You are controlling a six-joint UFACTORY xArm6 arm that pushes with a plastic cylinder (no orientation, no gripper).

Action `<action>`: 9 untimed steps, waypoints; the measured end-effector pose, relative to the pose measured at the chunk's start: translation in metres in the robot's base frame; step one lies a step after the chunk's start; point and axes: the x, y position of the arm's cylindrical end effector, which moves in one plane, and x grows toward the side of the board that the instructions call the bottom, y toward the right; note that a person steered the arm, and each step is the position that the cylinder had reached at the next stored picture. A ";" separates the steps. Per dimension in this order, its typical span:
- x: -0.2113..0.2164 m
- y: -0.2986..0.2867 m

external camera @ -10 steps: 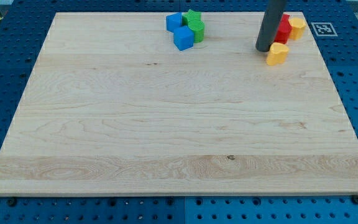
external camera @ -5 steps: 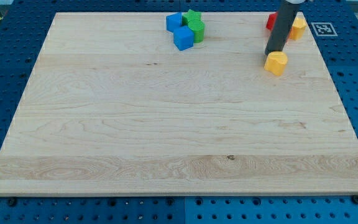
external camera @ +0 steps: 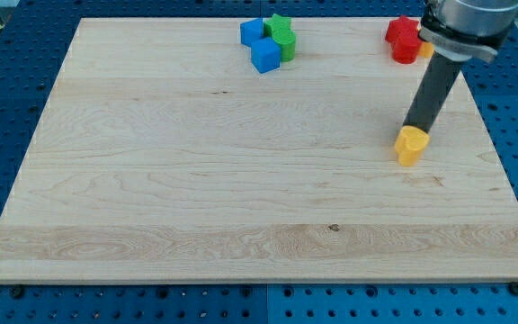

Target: Move yellow heart towards bottom center

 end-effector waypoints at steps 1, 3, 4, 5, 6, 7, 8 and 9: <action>0.019 -0.003; 0.046 -0.021; 0.068 -0.012; 0.078 -0.025; 0.078 -0.051; 0.085 -0.070; 0.103 -0.068; 0.116 -0.077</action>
